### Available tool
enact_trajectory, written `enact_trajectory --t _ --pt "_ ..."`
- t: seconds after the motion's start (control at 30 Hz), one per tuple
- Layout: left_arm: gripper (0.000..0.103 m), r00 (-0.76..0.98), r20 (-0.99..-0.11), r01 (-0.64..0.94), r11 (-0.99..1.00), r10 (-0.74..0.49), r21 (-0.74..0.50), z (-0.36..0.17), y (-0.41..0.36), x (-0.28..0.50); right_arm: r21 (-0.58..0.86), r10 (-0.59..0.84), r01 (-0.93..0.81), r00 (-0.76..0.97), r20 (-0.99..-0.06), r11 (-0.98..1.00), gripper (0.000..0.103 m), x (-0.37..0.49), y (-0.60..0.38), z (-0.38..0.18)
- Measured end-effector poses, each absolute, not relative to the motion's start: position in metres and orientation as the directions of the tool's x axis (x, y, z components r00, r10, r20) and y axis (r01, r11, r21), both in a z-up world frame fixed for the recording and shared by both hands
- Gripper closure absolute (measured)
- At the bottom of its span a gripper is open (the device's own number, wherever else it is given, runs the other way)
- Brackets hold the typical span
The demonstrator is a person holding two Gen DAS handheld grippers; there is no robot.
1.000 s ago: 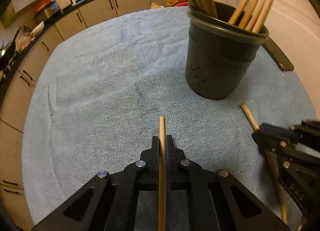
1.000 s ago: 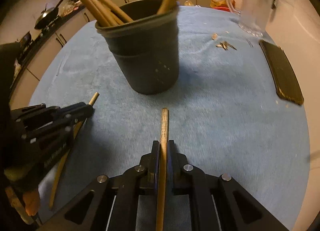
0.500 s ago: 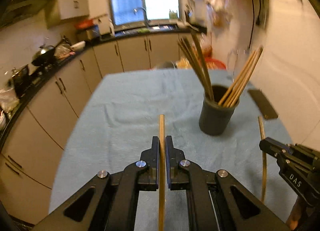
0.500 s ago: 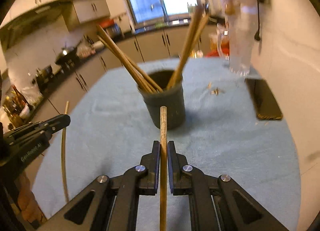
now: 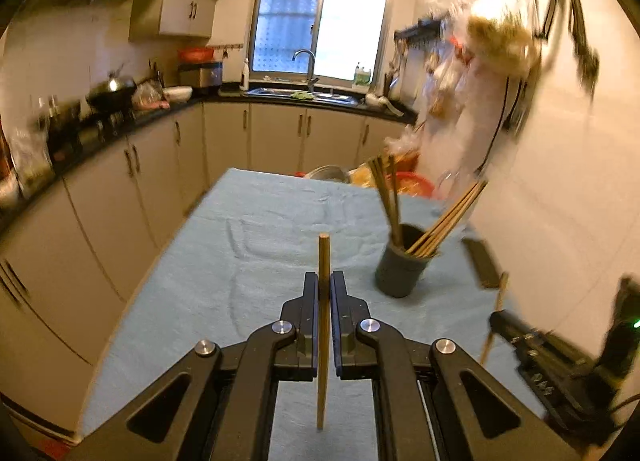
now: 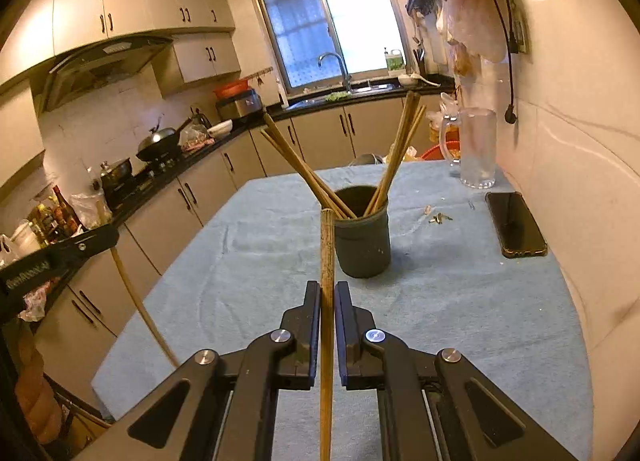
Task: Organize utensils
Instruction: 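Carry both held chopsticks to the black cup and lower them in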
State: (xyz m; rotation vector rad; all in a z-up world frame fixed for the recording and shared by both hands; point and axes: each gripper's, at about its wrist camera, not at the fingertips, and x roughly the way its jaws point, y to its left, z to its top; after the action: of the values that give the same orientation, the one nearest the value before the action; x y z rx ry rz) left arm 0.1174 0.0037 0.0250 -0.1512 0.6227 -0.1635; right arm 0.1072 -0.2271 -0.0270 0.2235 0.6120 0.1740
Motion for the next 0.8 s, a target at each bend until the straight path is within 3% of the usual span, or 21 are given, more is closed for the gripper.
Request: enact_trajectory --t 0.17,0.8 --pt "0.097 0.802 -0.538 0.123 0.953 -0.260 -0.277 0.035 0.023 0.114 0.269 0.218 -0.090 0.840 -0.496 0.959 0.095 0.094 -0.232 -0.012" --pt "0.097 0.864 -0.404 0.206 0.944 -0.300 -0.259 0.093 -0.017 0.150 0.296 0.156 -0.060 0.937 -0.314 0.953 0.095 0.108 -0.273 0.054"
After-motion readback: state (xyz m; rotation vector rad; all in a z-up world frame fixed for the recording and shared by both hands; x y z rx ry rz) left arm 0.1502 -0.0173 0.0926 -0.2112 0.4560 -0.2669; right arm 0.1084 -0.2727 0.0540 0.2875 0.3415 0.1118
